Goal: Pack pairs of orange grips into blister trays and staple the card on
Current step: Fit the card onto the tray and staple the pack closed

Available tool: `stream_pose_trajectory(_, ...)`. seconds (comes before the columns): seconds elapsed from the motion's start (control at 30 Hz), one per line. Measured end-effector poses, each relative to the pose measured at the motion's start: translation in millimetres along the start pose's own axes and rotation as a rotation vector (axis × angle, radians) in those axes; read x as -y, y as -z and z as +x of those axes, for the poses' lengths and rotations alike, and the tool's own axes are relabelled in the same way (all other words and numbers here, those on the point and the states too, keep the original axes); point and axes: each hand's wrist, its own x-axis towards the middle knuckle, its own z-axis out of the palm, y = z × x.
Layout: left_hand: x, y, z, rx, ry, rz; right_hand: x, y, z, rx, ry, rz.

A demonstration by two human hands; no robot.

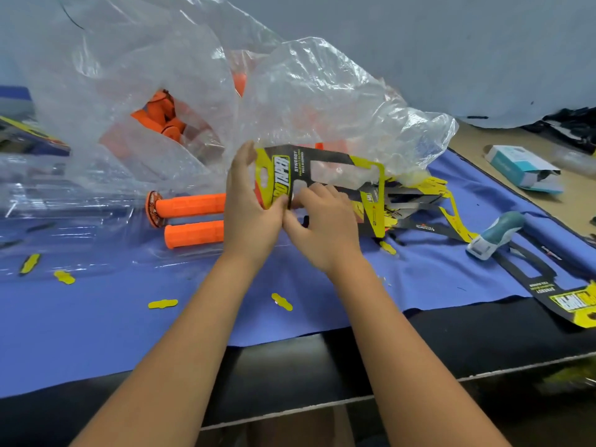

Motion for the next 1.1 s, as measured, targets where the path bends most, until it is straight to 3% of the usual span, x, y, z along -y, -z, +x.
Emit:
stream_pose_trajectory(0.1, 8.0, 6.6, -5.9, -0.053, 0.030, -0.033, 4.8, -15.8, -2.1, -0.003, -0.153, 0.132)
stream_pose_trajectory(0.3, 9.5, 12.6, -8.6, -0.184, 0.030, 0.013, 2.5, -22.5, -19.3, -0.074, -0.176, 0.197)
stream_pose_trajectory(0.67, 10.4, 13.2, -15.0, -0.154, -0.040, 0.118, 5.4, -15.9, -23.3, -0.265, -0.115, 0.166)
stream_pose_trajectory(0.83, 7.0, 10.7, -15.9, -0.177, 0.045, 0.105, 4.5, -16.8, -24.7, -0.277, -0.095, 0.155)
stream_pose_trajectory(1.1, 11.1, 7.4, -18.0, -0.106, 0.030, 0.084, 4.9, -19.9, -24.7, -0.310, -0.077, 0.215)
